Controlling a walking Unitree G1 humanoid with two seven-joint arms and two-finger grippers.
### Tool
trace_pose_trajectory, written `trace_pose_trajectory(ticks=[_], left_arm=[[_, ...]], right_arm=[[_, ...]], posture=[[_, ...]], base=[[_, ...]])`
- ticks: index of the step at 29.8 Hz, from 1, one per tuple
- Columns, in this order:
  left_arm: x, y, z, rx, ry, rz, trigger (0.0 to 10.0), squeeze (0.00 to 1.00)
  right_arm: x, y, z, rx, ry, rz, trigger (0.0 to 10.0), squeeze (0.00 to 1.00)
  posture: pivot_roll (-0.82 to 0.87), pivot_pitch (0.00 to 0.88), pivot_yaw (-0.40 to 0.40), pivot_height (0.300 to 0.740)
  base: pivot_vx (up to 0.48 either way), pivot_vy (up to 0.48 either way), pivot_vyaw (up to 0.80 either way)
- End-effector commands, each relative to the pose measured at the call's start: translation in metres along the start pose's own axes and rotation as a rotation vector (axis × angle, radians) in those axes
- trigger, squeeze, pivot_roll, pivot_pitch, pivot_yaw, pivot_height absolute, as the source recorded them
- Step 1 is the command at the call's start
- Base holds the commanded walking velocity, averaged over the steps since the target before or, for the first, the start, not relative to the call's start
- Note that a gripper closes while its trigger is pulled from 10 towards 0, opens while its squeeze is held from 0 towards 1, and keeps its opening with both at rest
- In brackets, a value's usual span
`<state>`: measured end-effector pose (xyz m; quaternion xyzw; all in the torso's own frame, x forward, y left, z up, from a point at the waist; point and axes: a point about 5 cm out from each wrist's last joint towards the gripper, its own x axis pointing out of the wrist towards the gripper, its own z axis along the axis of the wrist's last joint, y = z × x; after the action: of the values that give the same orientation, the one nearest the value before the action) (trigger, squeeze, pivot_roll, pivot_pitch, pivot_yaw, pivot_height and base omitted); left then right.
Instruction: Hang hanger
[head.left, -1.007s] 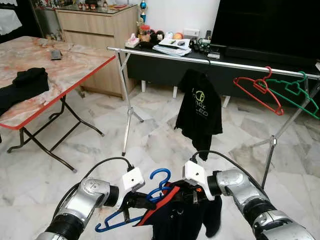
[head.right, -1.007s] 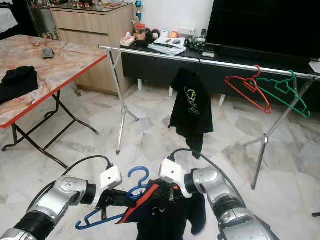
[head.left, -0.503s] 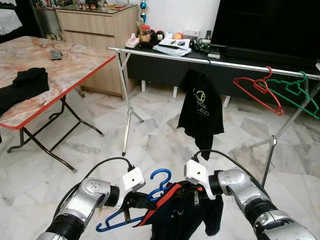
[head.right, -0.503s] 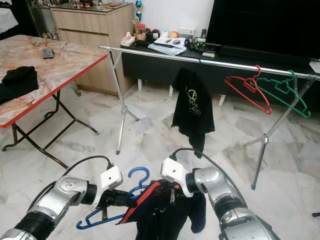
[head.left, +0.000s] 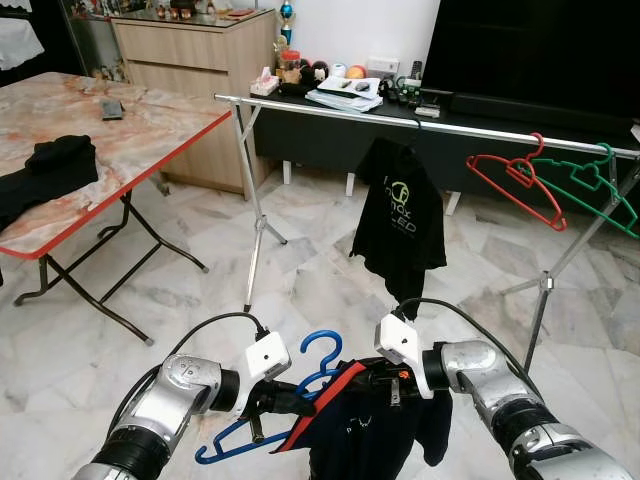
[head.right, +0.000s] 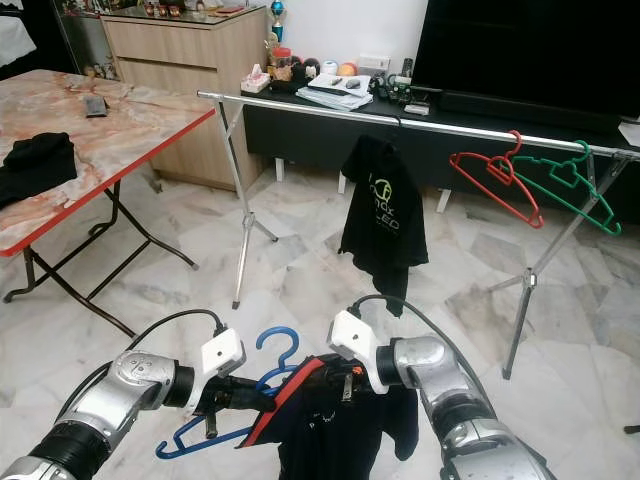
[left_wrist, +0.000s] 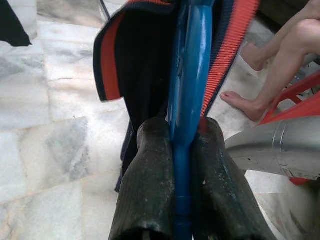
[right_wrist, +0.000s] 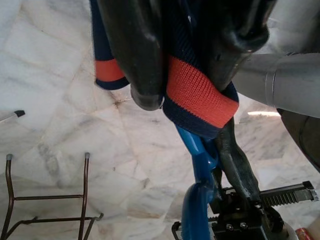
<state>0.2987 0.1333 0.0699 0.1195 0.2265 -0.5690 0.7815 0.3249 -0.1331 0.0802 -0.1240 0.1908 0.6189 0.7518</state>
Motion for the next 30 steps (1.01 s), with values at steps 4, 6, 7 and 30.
trace_pose_trajectory(ticks=[4, 6, 7, 30], left_arm=[[-0.007, 0.007, 0.002, -0.001, -0.006, 0.051, 0.0, 0.0], [-0.007, 0.007, 0.002, -0.001, -0.005, 0.051, 0.0, 0.0], [-0.007, 0.007, 0.002, -0.001, -0.005, 0.051, 0.0, 0.0], [-0.007, 0.007, 0.001, -0.004, 0.0, 0.041, 0.0, 0.0]], right_arm=[[-0.003, -0.001, 0.004, -0.008, -0.035, 0.01, 5.4, 0.0], [-0.004, -0.001, 0.004, -0.008, -0.035, 0.011, 4.0, 0.0], [-0.004, -0.001, 0.004, -0.007, -0.036, 0.011, 1.6, 0.0], [-0.012, 0.002, 0.0, 0.09, -0.167, 0.031, 10.0, 1.0]], posture=[[0.09, 0.0, -0.055, 0.74], [0.09, 0.0, -0.055, 0.74], [0.09, 0.0, -0.055, 0.74], [0.09, 0.0, -0.051, 0.74]], base=[[0.0, 0.0, 0.0], [0.0, 0.0, 0.0], [0.0, 0.0, 0.0], [0.0, 0.0, 0.0]])
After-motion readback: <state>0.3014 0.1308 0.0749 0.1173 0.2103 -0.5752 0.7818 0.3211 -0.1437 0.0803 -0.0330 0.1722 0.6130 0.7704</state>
